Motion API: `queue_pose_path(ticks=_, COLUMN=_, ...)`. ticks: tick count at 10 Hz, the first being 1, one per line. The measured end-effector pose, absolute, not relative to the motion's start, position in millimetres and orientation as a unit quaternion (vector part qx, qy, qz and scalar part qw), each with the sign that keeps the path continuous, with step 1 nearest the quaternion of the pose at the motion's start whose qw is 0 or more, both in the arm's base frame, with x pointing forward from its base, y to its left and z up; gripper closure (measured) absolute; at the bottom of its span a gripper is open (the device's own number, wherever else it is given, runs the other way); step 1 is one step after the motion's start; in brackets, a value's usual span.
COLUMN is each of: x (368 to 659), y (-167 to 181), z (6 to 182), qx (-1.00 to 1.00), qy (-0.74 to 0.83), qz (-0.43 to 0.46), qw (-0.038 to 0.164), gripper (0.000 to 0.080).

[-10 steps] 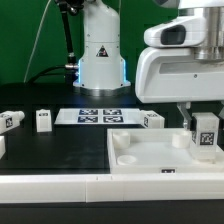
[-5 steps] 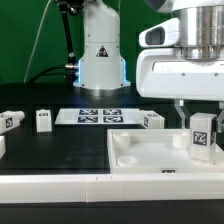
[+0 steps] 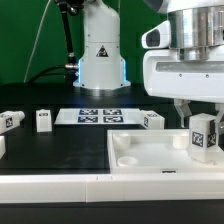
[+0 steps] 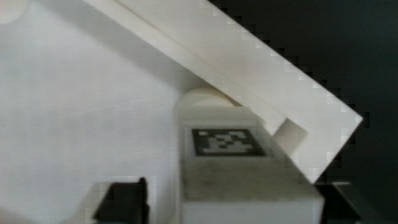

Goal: Assemble one leg

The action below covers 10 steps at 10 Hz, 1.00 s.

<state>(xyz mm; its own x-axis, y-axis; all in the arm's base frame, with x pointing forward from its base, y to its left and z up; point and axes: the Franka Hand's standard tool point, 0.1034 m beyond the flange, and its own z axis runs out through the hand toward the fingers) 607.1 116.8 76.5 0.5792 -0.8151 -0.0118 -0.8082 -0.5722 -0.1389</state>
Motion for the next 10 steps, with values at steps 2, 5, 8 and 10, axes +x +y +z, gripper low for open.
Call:
queue_pose_path(ticks=2, x=607.1, y=115.3, z=76.9, qx=-0.912, qy=0.404, qz=-0.026, qw=0.061, gripper=0.0184)
queue_pose_path(ticks=5, x=607.0, y=117.0, z=79.2, qx=-0.961, qy=0.272, qz=-0.021, qw=0.05, gripper=0.0151)
queue_pose_path(ticks=8, x=607.1, y=119.5, z=79.3, qx=-0.993, qy=0.102, qz=-0.026, qw=0.046, gripper=0.015)
queue_pose_path(ticks=10, x=608.9, y=120.1, z=79.5, qx=-0.999, qy=-0.019, qz=-0.03, qw=0.041, gripper=0.015)
